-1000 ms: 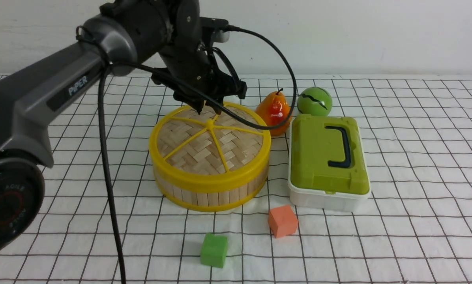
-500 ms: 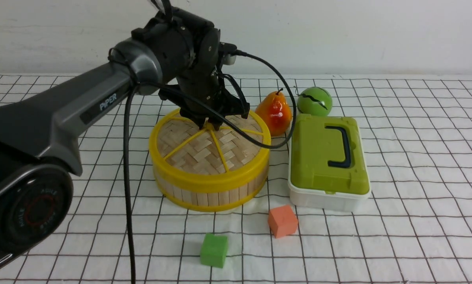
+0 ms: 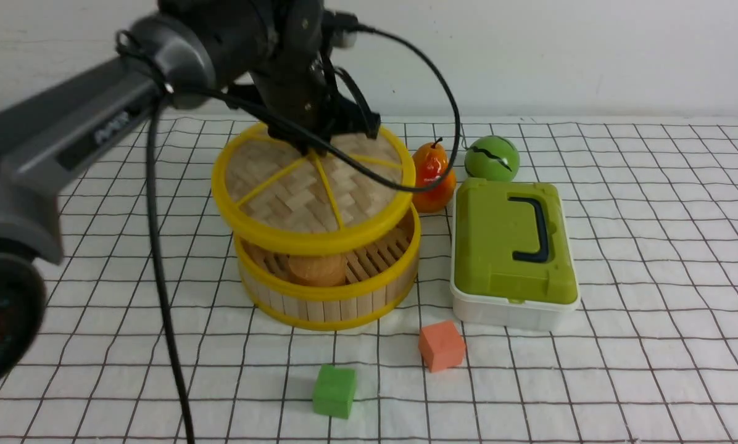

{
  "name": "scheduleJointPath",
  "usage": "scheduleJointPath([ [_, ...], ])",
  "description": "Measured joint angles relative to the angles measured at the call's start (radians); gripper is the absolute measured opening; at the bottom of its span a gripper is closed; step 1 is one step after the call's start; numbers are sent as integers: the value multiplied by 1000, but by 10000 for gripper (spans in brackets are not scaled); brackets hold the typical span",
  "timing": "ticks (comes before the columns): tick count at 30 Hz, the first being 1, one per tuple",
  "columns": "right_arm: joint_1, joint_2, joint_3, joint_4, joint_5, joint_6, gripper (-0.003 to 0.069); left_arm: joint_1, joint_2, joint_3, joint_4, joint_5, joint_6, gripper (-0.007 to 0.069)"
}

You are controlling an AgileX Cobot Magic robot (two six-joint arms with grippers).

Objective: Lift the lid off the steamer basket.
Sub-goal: Use the left arm to place the steamer lid on the table

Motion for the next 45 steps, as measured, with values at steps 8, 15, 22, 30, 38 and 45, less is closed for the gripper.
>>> scheduleJointPath([
  [8, 0, 0, 0, 0, 0, 0, 240, 93, -228, -3, 161, 40, -1, 108],
  [15, 0, 0, 0, 0, 0, 0, 240, 330, -215, 93, 123, 24, -66, 108],
  [22, 0, 0, 0, 0, 0, 0, 240, 452, -36, 285, 54, -90, -75, 108],
  [30, 0, 0, 0, 0, 0, 0, 240, 453, 105, 289, -52, -136, -45, 108],
  [38, 0, 0, 0, 0, 0, 0, 240, 451, 107, 281, -162, -122, 21, 276],
  [45, 0, 0, 0, 0, 0, 0, 240, 451, -25, 228, -193, -7, 70, 294],
])
